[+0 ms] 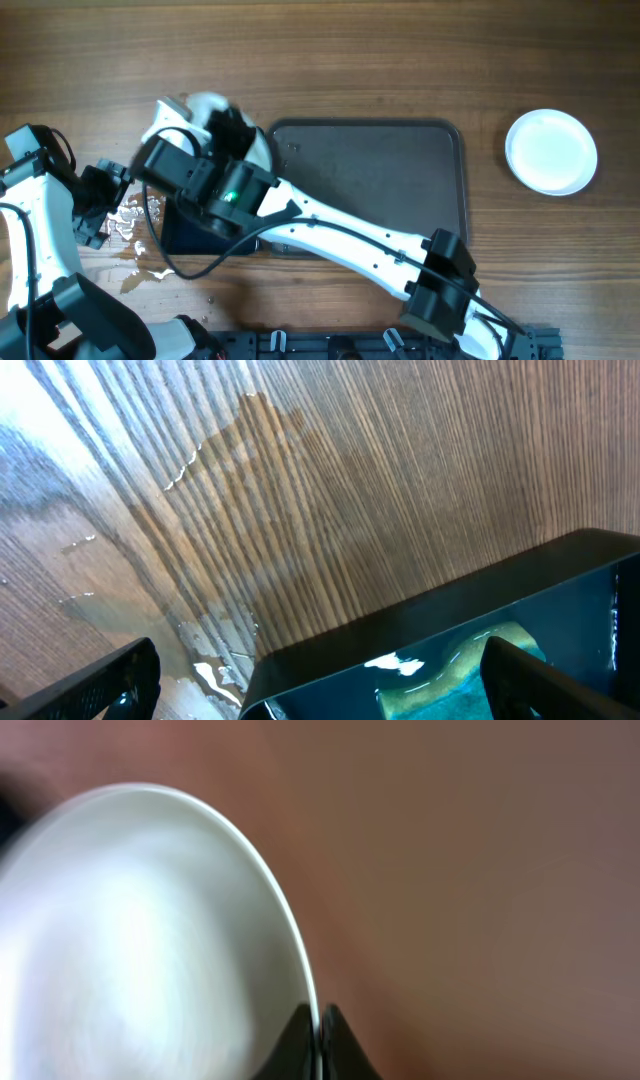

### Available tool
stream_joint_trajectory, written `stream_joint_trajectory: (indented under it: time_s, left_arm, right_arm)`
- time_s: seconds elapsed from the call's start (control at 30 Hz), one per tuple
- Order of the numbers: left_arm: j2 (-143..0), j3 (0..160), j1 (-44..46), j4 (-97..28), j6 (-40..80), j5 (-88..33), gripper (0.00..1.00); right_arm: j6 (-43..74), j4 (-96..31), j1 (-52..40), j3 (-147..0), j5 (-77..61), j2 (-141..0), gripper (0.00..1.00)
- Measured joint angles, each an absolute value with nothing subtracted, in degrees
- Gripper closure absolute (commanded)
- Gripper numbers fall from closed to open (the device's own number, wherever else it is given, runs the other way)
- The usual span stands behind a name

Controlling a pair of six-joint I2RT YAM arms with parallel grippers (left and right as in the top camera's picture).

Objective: Clean dirty plates on tray and stack at the side
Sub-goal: 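Carry the plate right and stack it on the side plates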

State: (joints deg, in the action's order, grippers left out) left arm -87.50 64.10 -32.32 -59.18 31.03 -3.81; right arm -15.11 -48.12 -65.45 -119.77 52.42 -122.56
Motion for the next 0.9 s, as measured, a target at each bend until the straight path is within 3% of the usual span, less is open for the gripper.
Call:
stream_joint_trajectory:
  time_s: [0.03, 0.07, 0.1, 0.23, 0.33, 0.47, 0.67, 0.77, 0.9]
  left_arm:
    - [-87.5, 64.1, -32.3, -59.1, 31.0, -3.9, 0.0]
    - [-87.5, 64.1, -32.3, -59.1, 31.0, -4.0, 0.0]
    - [-87.5, 64.1, -32.3, -59.1, 31.0, -4.0, 0.0]
    - [-87.5, 64.1, -32.3, -59.1, 31.0, -4.0, 0.0]
    - [-87.5, 64.1, -32.3, -59.1, 31.0, -4.2, 0.0]
    - [-87.5, 64.1, -32.3, -59.1, 31.0, -4.2, 0.0]
    - [-87.5, 64.1, -32.3, -59.1, 31.0, -4.2, 0.0]
    - [-87.5, 64.1, -32.3, -59.1, 31.0, -4.2, 0.0]
    - [-87.5, 64.1, -32.3, -59.1, 31.0, -4.2, 0.0]
  right_arm:
    - [-4.5, -51.9, -64.1, -119.3, 41.5, -122.6, 0.96]
    - [0.2, -52.3, -63.7, -119.3, 40.0, -122.6, 0.96]
    - [5.9, -52.7, -60.2, -119.3, 29.0, -122.5, 0.96]
    - [15.4, -56.6, -47.5, -119.3, 15.1, -119.2, 0.96]
    - [20.8, -65.2, -30.7, -119.5, 12.1, -110.7, 0.96]
    - [24.0, -74.3, -7.0, -118.8, 11.1, -109.6, 0.96]
    - [27.0, -73.3, 22.0, -105.9, 10.5, -110.0, 0.96]
    - [28.7, -67.9, 31.3, -96.0, 10.3, -110.1, 0.96]
    - [28.9, -61.5, 36.1, -87.6, 9.0, -110.3, 0.96]
